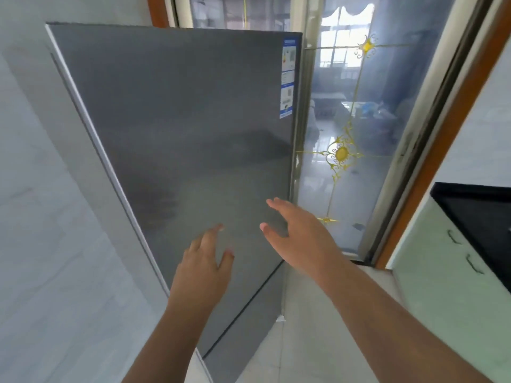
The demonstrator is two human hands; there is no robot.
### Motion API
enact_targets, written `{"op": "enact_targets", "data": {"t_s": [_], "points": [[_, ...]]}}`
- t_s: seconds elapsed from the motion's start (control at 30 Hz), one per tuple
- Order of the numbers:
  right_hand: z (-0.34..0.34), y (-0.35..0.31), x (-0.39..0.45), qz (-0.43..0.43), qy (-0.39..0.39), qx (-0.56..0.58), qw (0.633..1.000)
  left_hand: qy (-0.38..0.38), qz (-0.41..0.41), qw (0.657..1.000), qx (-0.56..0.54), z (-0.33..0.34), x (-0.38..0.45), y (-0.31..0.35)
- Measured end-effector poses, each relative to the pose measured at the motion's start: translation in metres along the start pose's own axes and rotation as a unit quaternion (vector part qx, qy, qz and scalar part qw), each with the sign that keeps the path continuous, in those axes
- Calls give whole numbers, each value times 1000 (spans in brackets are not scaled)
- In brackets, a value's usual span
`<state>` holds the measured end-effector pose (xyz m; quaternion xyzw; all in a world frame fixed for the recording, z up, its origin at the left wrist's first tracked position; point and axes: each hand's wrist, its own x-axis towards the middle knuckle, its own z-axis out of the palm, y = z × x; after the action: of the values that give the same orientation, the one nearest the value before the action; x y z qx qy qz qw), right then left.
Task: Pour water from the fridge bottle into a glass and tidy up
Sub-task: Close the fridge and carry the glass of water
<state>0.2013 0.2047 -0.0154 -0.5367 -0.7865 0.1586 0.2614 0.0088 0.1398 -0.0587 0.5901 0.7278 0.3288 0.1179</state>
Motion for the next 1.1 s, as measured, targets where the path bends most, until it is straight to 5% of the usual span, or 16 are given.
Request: {"op": "enact_targets", "data": {"t_s": [0.23, 0.53, 0.73, 1.1], "points": [[-58, 107, -113, 251, 101, -55, 961, -167, 196, 966, -13, 78, 18, 103], [-147, 154, -379, 562, 243, -95, 785, -348, 450, 819, -69, 182, -138, 266], [-187, 124, -541, 652, 338, -102, 672, -403, 572, 709, -87, 189, -289, 354], [-229, 47, -807, 705, 409, -153, 558, -466, 647, 586, -146, 161, -571, 419]]}}
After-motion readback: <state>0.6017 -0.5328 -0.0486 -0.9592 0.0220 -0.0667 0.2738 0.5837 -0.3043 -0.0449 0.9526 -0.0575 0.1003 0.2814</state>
